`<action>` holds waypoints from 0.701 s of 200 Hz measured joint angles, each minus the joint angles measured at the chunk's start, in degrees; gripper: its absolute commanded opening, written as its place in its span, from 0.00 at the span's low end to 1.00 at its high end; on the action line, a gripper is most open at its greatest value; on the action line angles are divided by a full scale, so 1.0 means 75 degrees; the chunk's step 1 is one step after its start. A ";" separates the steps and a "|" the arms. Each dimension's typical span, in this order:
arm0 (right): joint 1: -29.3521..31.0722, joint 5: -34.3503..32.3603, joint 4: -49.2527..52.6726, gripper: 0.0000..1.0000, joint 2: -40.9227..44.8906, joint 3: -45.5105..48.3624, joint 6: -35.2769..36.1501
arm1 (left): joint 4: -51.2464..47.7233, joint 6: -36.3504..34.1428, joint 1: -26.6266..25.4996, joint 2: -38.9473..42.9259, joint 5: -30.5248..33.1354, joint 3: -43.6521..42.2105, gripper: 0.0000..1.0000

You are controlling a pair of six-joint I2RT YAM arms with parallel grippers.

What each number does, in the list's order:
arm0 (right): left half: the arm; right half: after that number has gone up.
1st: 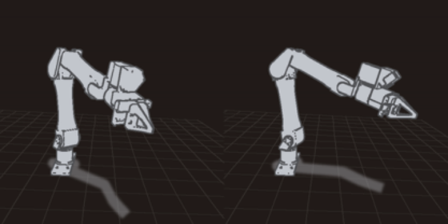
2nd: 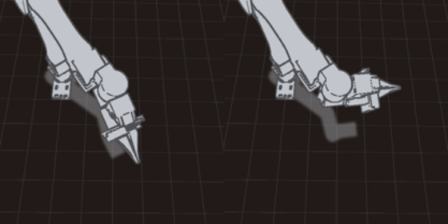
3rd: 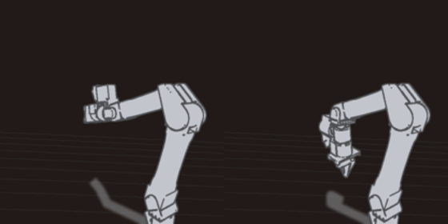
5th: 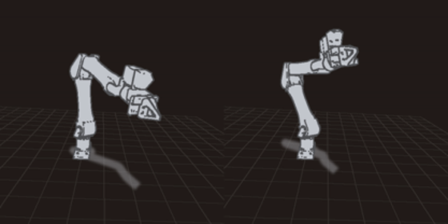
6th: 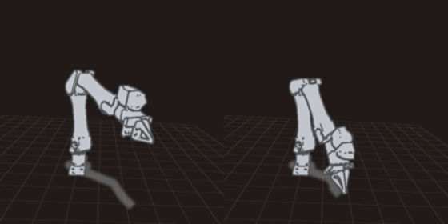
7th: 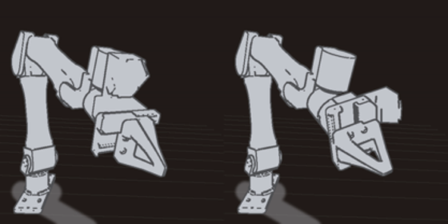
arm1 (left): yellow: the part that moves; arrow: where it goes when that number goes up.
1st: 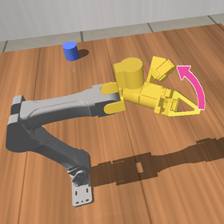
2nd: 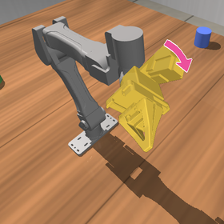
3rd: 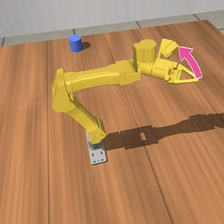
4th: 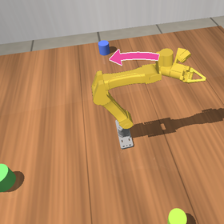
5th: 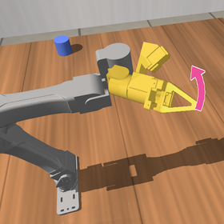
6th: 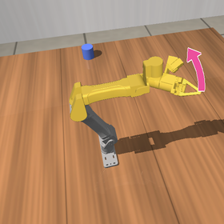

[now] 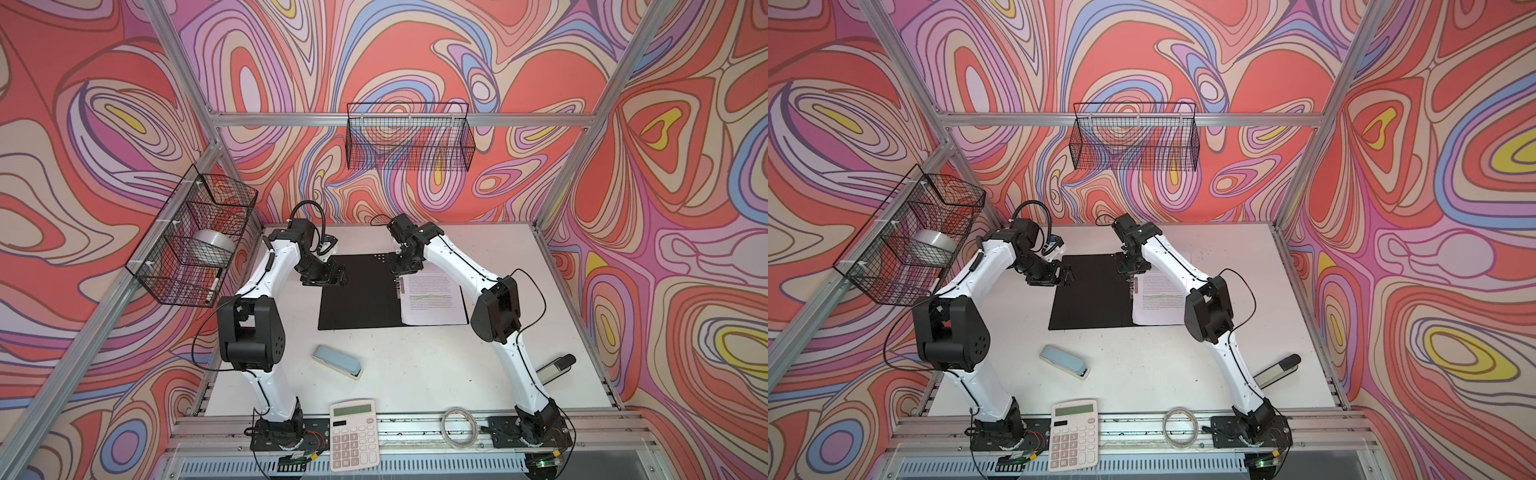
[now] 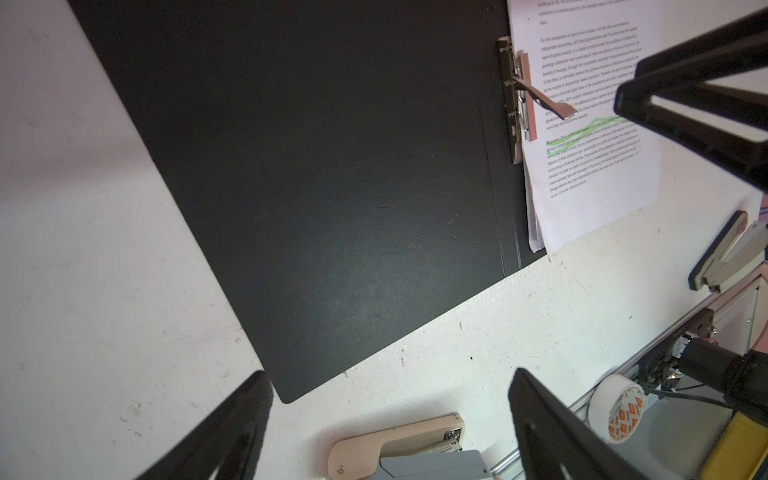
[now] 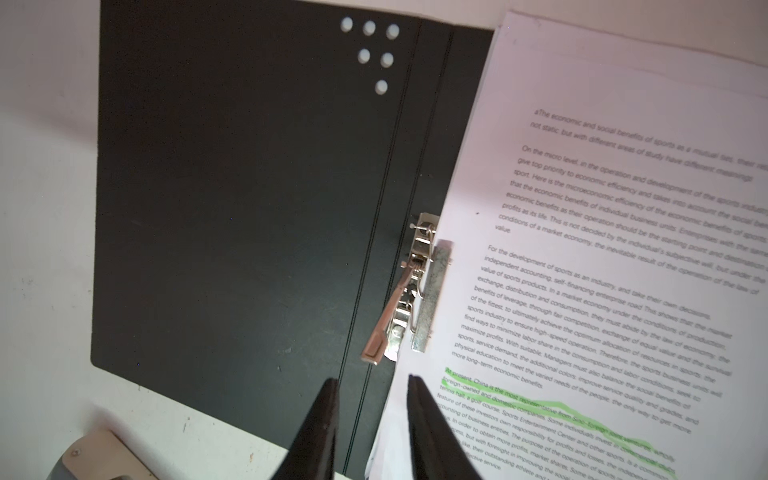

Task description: Put the files into the folder

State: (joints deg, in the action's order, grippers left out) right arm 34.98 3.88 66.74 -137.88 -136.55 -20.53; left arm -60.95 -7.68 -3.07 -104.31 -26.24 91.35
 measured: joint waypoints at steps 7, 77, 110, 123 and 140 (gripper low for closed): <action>0.0023 0.0000 0.0020 0.30 -0.0079 -0.0058 0.0015 | 0.0003 -0.0058 -0.0050 0.0000 -0.0032 0.0000 0.90; 0.0119 -0.0119 0.0420 0.28 -0.0335 -0.0064 0.0166 | 0.0099 -0.0178 -0.0297 -0.0157 -0.0105 0.0000 0.89; 0.0119 -0.0344 0.0627 0.27 -0.0391 -0.0070 0.0256 | 0.0122 -0.0181 -0.0300 -0.0265 -0.0105 0.0000 0.89; 0.0119 -0.0393 0.0694 0.26 -0.0440 -0.0160 0.0277 | 0.0160 -0.0181 -0.0309 -0.0265 -0.0114 -0.0003 0.89; 0.0119 -0.0379 0.0737 0.24 -0.0507 -0.0341 0.0300 | 0.0181 -0.0181 -0.0329 -0.0265 -0.0157 0.0000 0.89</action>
State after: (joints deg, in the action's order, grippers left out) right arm 35.88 1.04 72.27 -141.69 -139.11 -18.28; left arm -59.59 -9.04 -5.54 -106.30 -27.42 91.35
